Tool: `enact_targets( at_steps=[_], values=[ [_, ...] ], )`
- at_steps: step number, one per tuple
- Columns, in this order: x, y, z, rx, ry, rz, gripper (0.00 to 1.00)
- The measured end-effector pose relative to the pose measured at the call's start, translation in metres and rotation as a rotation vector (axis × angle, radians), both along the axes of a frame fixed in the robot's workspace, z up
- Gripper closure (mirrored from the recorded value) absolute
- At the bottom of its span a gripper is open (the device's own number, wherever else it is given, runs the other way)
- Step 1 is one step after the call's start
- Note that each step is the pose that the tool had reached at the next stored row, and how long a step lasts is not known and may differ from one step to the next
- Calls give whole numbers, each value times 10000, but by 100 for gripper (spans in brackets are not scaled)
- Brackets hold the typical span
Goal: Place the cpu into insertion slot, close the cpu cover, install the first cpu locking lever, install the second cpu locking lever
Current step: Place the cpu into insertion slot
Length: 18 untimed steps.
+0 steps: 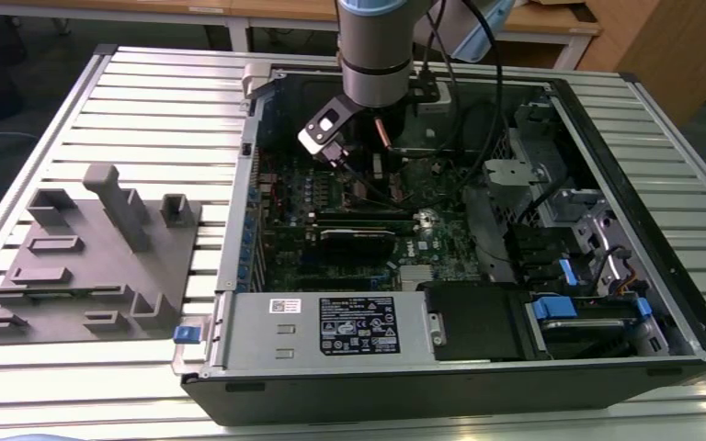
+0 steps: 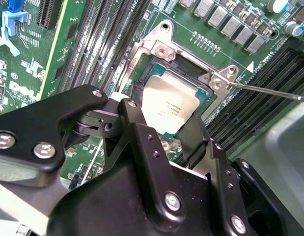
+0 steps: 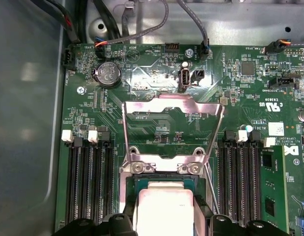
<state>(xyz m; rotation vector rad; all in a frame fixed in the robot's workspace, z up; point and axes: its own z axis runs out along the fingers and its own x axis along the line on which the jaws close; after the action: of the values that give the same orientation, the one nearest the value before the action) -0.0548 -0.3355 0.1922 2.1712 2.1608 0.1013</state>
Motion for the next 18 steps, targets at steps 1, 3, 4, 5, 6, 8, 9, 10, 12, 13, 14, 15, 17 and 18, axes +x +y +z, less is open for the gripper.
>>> enact_targets(
  at_steps=[1, 3, 4, 5, 6, 8, 9, 10, 12, 13, 14, 15, 17, 18],
  values=[
    [0, 0, -4, -2, 2, 0, 46],
    [-1, 0, -8, -6, 2, 0, 46],
    [0, 1, -9, -6, 0, -1, 46],
    [0, 1, -10, -4, -1, 0, 46],
    [0, 1, -10, -4, -2, 0, 46],
    [0, 1, -10, -5, -1, -1, 46],
    [0, 1, -10, -5, -1, 0, 46],
    [0, 1, -10, -5, -1, -1, 46],
    [0, 1, -11, -5, -1, 0, 46],
    [0, 1, -11, -5, -1, 0, 46],
    [0, 1, -11, -5, -1, 0, 46],
    [0, 1, -11, -5, -1, 0, 46],
    [2, 5, -18, 19, -12, 0, 45],
    [2, 4, -18, 13, -12, -1, 45]
  ],
)
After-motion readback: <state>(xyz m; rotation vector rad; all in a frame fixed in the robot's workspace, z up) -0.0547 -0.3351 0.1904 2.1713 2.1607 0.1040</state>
